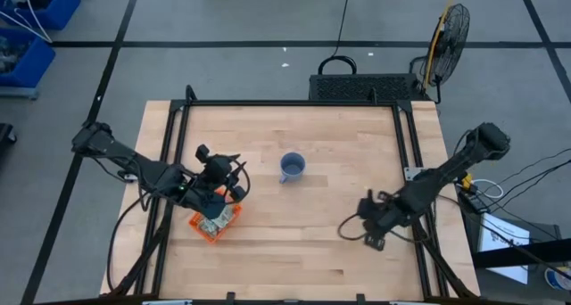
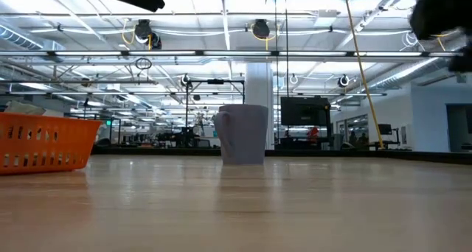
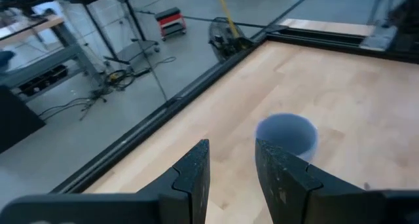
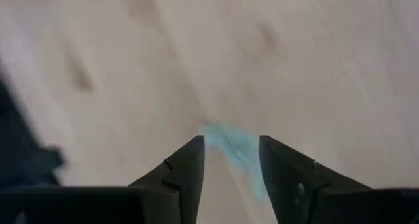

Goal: Pick and place Stevia / Truvia into bins
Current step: Put the green stevia packet into the orange basket

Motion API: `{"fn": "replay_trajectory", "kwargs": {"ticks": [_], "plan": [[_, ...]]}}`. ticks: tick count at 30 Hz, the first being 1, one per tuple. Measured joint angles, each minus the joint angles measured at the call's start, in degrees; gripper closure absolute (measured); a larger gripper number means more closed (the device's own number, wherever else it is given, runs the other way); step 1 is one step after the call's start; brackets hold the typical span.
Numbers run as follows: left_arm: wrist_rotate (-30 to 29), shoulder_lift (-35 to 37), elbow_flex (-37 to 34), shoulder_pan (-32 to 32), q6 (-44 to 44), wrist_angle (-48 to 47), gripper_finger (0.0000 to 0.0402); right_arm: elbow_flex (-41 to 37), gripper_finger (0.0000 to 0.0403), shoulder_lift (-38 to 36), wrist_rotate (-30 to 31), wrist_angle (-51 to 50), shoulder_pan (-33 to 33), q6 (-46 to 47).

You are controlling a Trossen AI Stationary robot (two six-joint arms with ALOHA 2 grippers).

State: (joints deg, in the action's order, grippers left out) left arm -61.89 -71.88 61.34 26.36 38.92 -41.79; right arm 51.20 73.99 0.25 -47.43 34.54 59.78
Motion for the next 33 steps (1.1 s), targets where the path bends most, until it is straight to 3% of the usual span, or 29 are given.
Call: {"fn": "replay_trajectory", "kwargs": {"ticks": [4,12,18,24,26,30,33], "plan": [[-0.78,0.0,0.0,-2.46,-0.02,0.3,0.0273,-9.51,0.0255,-5.1,1.56,-0.03,2.3,9.97],[1.95,-0.24,0.0,-6.0,-0.02,0.43,0.0273,-22.1,0.0255,-6.2,-5.17,9.52,4.17,15.86],[2.74,-0.24,0.0,-6.85,-0.15,0.29,0.0273,-22.33,0.0281,-6.02,-4.62,9.48,4.2,14.34],[5.15,-0.24,0.0,-6.78,-0.15,0.01,0.0273,-22.29,0.0379,-6.02,-3.34,13.79,4.2,11.67],[5.38,-0.24,0.0,-6.78,-0.15,-0.01,0.0273,-21.19,0.0393,-5.73,-1.98,15.96,4.02,8.88],[5.39,-0.24,0.0,-6.78,-0.15,-0.13,0.0273,-16.66,0.0389,-5.83,5.07,18.71,2.86,5.97],[5.4,-0.22,0.0,-6.78,-0.79,-0.14,0.0273,-14.09,0.0393,-5.61,11.89,27.27,1.46,-3.11]]}}
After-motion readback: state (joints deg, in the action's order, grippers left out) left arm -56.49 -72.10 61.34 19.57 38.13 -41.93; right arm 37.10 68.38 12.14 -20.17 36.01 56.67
